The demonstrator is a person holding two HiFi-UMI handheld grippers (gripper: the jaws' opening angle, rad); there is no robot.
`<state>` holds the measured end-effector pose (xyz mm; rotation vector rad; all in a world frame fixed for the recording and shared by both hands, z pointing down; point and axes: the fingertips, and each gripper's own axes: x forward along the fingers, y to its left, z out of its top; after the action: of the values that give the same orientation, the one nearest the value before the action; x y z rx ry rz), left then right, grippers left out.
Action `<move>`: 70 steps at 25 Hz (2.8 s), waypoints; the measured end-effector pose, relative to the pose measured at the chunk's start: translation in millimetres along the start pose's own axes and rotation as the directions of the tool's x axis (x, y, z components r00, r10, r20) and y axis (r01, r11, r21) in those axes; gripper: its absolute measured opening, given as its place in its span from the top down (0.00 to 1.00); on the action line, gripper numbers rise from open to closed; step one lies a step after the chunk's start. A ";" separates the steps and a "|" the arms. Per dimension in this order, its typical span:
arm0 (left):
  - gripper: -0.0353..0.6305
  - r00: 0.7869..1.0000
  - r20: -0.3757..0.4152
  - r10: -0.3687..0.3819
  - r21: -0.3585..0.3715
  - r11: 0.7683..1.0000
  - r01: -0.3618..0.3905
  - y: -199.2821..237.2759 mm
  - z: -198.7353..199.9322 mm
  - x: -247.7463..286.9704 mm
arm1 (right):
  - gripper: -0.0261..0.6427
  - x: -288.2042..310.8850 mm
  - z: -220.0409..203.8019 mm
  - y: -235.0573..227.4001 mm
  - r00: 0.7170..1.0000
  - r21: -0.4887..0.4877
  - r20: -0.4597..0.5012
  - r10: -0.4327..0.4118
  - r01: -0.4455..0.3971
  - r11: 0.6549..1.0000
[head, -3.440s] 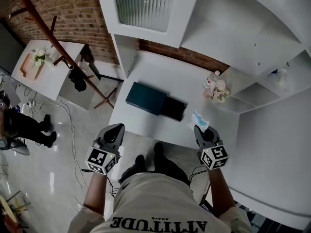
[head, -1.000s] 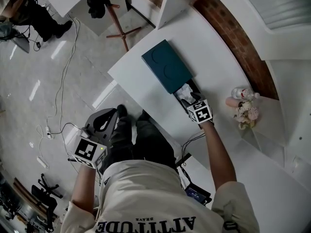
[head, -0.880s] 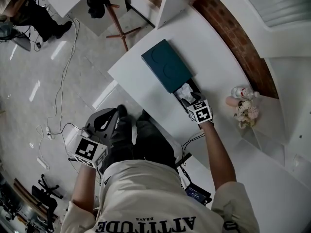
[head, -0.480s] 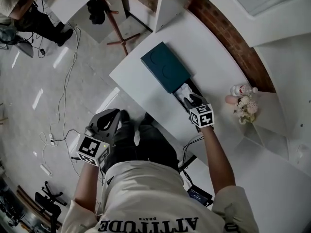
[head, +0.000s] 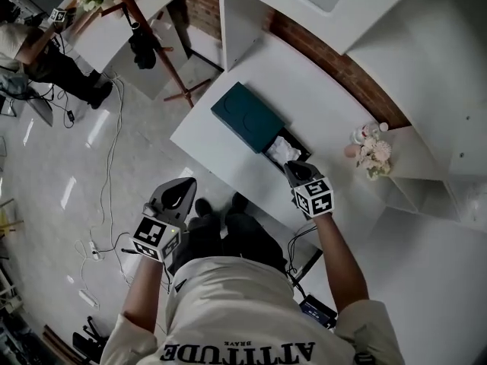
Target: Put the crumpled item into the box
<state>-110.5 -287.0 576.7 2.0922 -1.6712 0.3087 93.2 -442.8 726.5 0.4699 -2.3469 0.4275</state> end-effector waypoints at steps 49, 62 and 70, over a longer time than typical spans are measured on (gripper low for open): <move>0.91 0.914 0.124 -0.386 0.217 0.909 0.355 -111.1 -38.4 -204.3 | 0.91 -292.9 -52.6 281.3 0.810 0.264 0.382 -0.445 0.366 0.892; 0.91 0.939 0.159 -0.304 0.211 0.940 0.268 -171.1 -40.6 -220.2 | 0.91 -361.0 -85.8 279.0 0.756 0.290 0.484 -0.441 0.337 0.896; 0.91 0.944 0.170 -0.282 0.221 0.945 0.243 -195.9 -46.9 -226.9 | 0.91 -378.5 -101.1 271.6 0.750 0.279 0.507 -0.424 0.322 0.905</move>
<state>27.8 -34.9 479.7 2.5368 -1.4897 0.1900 292.7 -80.2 490.0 1.2830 -2.6762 0.3294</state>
